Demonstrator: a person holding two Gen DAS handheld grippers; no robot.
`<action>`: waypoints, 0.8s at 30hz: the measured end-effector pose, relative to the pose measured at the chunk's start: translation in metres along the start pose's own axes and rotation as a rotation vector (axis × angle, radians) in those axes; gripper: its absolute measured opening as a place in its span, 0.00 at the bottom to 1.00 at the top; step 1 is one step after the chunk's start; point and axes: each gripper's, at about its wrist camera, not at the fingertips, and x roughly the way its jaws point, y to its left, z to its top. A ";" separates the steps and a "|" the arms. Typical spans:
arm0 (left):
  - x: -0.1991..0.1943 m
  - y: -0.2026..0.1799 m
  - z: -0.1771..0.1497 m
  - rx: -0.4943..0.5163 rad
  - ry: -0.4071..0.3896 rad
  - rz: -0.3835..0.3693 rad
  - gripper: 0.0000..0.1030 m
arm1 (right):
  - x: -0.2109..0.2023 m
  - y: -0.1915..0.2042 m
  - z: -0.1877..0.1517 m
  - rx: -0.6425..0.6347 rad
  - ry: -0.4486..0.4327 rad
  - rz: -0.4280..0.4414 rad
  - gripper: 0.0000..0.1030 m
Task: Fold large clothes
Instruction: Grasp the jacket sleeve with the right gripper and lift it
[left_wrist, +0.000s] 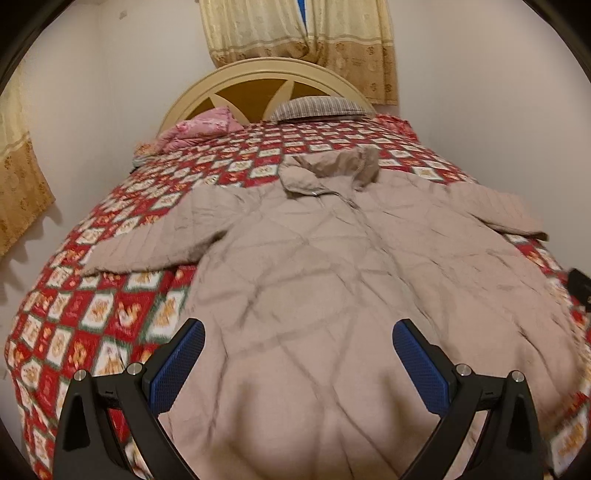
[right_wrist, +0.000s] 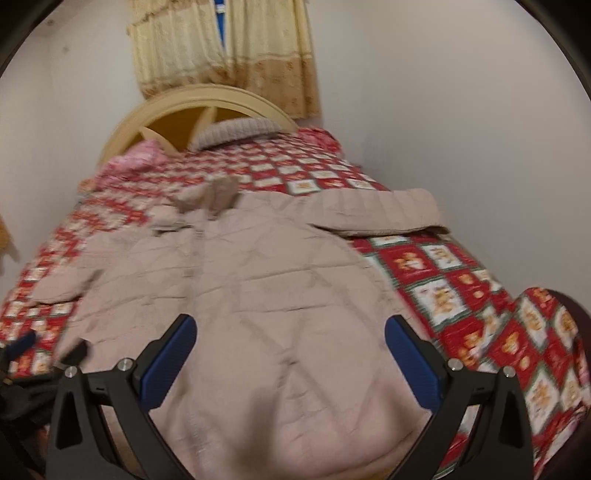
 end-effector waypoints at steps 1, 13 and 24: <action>0.008 0.001 0.006 0.005 -0.001 0.013 0.99 | 0.007 -0.005 0.005 -0.001 0.008 -0.021 1.00; 0.088 0.022 0.056 -0.008 0.001 0.090 0.99 | 0.055 -0.015 0.041 -0.023 0.055 -0.127 1.00; 0.165 0.037 0.057 -0.078 0.035 0.072 0.99 | 0.102 -0.034 0.059 -0.022 0.095 -0.185 1.00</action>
